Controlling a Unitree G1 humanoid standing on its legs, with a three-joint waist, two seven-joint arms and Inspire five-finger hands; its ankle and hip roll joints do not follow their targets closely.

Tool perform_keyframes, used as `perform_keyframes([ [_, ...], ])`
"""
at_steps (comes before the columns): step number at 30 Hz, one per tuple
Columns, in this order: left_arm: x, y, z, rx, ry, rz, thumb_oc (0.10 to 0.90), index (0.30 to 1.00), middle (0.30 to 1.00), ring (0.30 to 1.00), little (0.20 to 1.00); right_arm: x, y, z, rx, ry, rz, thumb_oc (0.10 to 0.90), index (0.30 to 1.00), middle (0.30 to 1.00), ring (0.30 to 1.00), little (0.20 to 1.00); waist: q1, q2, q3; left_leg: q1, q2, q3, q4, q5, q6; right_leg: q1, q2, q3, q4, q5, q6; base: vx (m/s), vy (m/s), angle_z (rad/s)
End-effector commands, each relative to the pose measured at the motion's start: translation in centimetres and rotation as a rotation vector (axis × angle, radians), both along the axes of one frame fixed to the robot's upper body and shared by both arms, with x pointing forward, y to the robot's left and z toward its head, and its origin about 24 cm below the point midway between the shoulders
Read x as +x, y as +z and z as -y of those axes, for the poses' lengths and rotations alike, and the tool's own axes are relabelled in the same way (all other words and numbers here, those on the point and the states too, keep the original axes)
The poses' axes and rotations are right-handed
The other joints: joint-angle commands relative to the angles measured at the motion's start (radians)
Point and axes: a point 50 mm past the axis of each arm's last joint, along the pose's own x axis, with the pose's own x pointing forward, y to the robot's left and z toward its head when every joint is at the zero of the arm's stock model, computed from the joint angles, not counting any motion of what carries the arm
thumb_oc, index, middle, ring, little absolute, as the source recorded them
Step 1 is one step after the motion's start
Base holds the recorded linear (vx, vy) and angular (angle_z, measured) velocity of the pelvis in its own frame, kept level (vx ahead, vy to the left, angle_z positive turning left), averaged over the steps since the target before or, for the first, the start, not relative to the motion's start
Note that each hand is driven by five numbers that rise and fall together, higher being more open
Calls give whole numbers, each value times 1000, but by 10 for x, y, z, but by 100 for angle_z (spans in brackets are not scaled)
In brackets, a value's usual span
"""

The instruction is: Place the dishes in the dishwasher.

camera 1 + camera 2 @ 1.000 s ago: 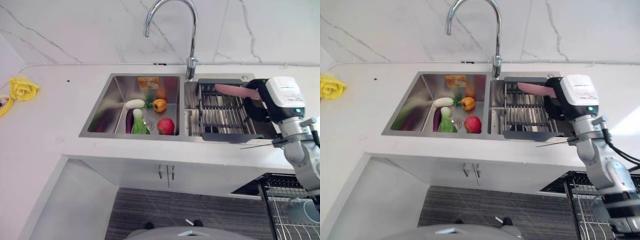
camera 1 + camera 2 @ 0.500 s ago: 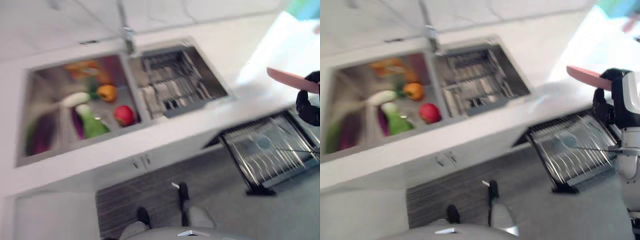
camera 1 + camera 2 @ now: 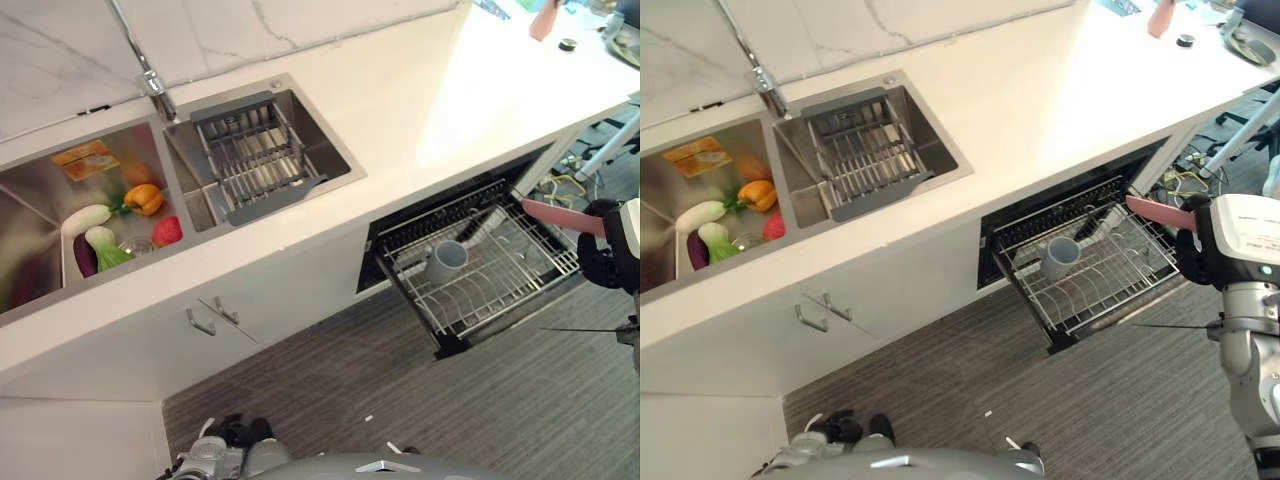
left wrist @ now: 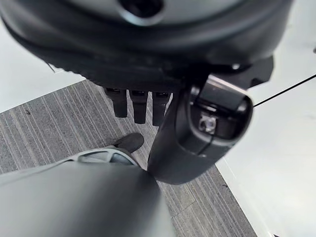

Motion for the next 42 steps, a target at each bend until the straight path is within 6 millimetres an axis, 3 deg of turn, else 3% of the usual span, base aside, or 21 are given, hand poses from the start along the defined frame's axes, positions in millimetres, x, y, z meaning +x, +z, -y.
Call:
perform_keyframes([
  [1,-35,-8,3,-25,-26,-155,800,900,900,900,900,18,60,-15,-105,138,193,400,300,300,300,300,27,-32,-37,6,-4,-76,-44,-72,-73,-89,43,22,-32,-53,-59,17,-134,14],
  [7,-46,-10,9,-49,-56,-191,800,900,900,900,900,27,49,-22,-65,193,126,400,300,300,300,300,28,3,-25,8,16,-99,-49,-60,-88,-73,62,-14,-32,-76,-66,29,-47,33],
  [12,-54,-10,7,-46,-79,-215,800,900,900,900,900,31,34,-23,-38,197,70,400,300,300,300,300,36,12,-28,11,1,-123,-49,-73,-84,-65,55,-28,-32,-72,-66,41,4,17],
  [28,-58,-9,0,-13,-48,-219,800,900,900,900,900,24,-32,-18,90,100,-93,400,300,300,300,300,43,11,-25,1,-36,-150,-49,-98,-70,-75,32,-31,-32,-57,-61,17,22,7],
  [29,-56,-9,2,-16,-51,-212,800,900,900,900,900,18,-49,-22,133,96,-147,400,300,300,300,300,42,8,-26,4,-39,-152,-49,-101,-69,-73,29,-30,-32,-55,-61,0,0,0],
  [32,-53,-9,3,-19,-57,-200,800,900,900,900,900,15,-67,-24,168,89,-215,400,300,300,300,300,41,8,-25,6,-41,-150,-49,-101,-69,-73,26,-31,-32,-54,-61,7,5,3],
  [37,-47,-9,4,-16,-82,-183,800,900,900,900,900,19,-83,-29,166,106,-300,400,300,300,300,300,46,7,-17,0,-43,-149,-49,-100,-70,-80,23,-33,-32,-51,-58,0,0,0],
  [42,-36,-8,5,-13,-104,-145,800,900,900,900,900,40,-77,-28,52,126,-316,400,300,300,300,300,67,14,21,-30,-46,-166,-49,-91,-74,-102,23,-39,-32,-50,-58,-45,-8,2],
])
